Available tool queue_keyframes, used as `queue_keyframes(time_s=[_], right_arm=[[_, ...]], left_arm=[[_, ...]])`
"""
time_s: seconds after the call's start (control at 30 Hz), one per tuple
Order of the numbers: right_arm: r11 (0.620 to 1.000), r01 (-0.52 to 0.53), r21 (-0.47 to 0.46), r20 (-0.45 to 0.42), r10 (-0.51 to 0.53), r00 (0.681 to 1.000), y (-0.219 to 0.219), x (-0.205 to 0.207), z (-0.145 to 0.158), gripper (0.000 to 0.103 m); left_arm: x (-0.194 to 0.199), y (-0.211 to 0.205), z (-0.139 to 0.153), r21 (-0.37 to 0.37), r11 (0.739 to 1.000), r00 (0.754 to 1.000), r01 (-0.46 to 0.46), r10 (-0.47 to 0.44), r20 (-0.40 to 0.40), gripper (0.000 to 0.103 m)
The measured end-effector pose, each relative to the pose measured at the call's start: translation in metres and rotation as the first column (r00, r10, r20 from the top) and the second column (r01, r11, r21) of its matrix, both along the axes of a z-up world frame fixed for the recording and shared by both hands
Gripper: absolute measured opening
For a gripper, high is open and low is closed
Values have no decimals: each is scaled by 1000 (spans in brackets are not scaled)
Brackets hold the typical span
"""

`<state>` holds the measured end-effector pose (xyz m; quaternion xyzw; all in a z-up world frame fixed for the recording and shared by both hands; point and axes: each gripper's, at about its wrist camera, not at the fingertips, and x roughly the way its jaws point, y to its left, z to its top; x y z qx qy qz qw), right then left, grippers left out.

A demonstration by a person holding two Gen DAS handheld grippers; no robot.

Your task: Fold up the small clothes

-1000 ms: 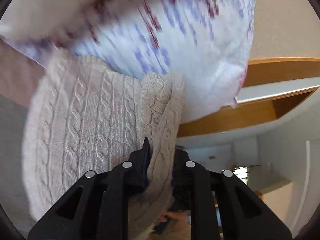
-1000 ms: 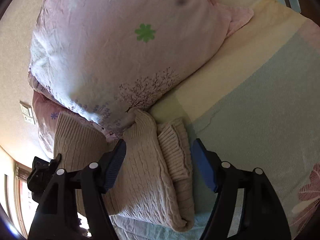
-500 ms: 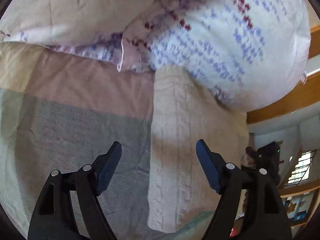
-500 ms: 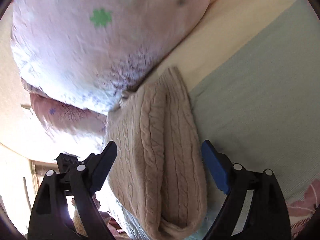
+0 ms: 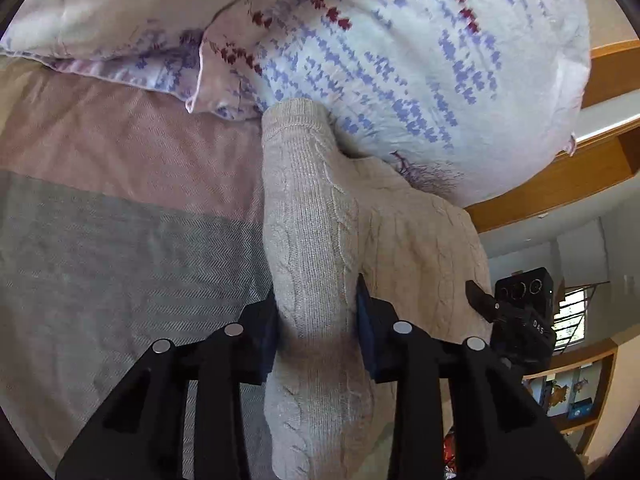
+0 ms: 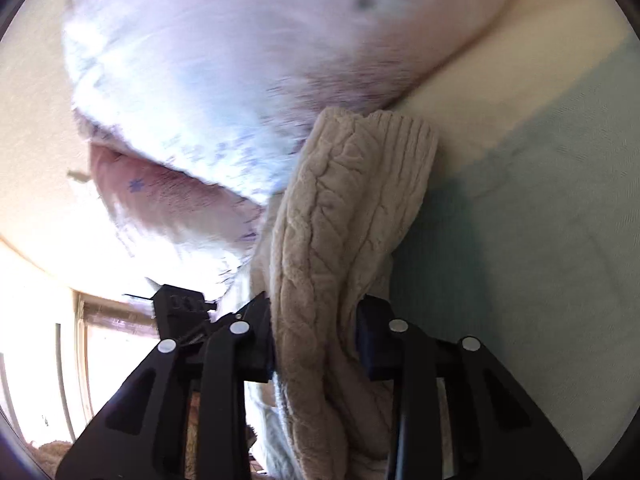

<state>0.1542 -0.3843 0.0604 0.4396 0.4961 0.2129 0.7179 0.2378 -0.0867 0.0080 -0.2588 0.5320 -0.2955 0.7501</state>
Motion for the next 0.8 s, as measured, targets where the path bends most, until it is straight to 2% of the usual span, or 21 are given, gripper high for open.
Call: queue_keyframes(time_s=[0.1, 0.13, 0.17, 0.2, 0.23, 0.27, 0.3, 0.33, 0.4, 0.43, 0.47, 0.53, 0.57, 0.6, 0.63, 0.67, 0.7, 0.73, 0.77, 0.8], right_arm=[[995, -77, 57, 53, 74, 996, 33, 5, 12, 28], [994, -87, 61, 58, 84, 995, 41, 8, 12, 28], [995, -96, 19, 50, 95, 994, 51, 15, 8, 28], [992, -99, -77, 17, 100, 995, 60, 23, 1, 28], [975, -103, -197, -28, 99, 995, 68, 29, -6, 28], [928, -101, -360, -81, 76, 994, 76, 35, -10, 28], [905, -78, -417, -81, 49, 996, 79, 36, -5, 27], [926, -40, -375, -32, 30, 999, 80, 32, 4, 28], [972, -6, -233, 111, 33, 993, 80, 15, 34, 37], [981, -38, -191, 143, 66, 988, 84, 9, 42, 60], [984, -99, -150, 156, 122, 980, 94, 3, 47, 75], [965, -222, -140, 128, 240, 962, 121, -6, 41, 75], [955, -239, -176, 92, 258, 962, 135, -6, 33, 74], [944, -234, -233, 31, 248, 968, 142, -5, 19, 74], [933, -222, -283, -43, 219, 975, 147, -1, 2, 71], [942, -190, -276, -85, 173, 981, 146, 5, -15, 62], [957, -134, -257, -68, 120, 990, 140, 4, -16, 59], [956, -116, -268, -87, 96, 992, 137, 1, -13, 53], [948, -120, -295, -92, 97, 991, 138, -2, -5, 55], [930, -121, -347, -60, 107, 992, 139, -9, 7, 60]], left_arm=[[-13, 44, 25, -25, 998, 994, -59, 61, 86, 33], [-13, 58, 29, -5, 997, 992, -83, 83, 96, 36], [-12, 72, 32, 54, 993, 989, -104, 98, 109, 43], [-8, 78, 31, 150, 980, 985, -134, 114, 132, 44], [-8, 92, 33, 248, 954, 979, -167, 131, 155, 44], [-3, 99, 31, 333, 923, 976, -193, 146, 163, 44], [-4, 109, 30, 384, 900, 974, -208, 155, 164, 44], [-8, 115, 34, 389, 893, 970, -226, 169, 175, 44], [-24, 127, 44, 374, 892, 959, -255, 182, 220, 58], [-33, 128, 49, 394, 878, 951, -272, 183, 247, 71], [-45, 124, 53, 421, 861, 944, -285, 176, 279, 75], [-63, 110, 58, 461, 840, 941, -286, 154, 303, 78], [-72, 108, 54, 470, 837, 943, -281, 149, 299, 83], [-80, 107, 51, 472, 839, 948, -269, 143, 285, 86], [-86, 103, 49, 477, 839, 952, -262, 142, 272, 93], [-91, 97, 41, 484, 836, 954, -258, 142, 264, 96], [-98, 89, 37, 494, 833, 958, -248, 135, 253, 96], [-105, 85, 34, 510, 827, 963, -236, 128, 237, 96], [-110, 85, 32, 526, 819, 965, -229, 122, 230, 96], [-115, 82, 29, 545, 806, 965, -231, 119, 232, 98]])
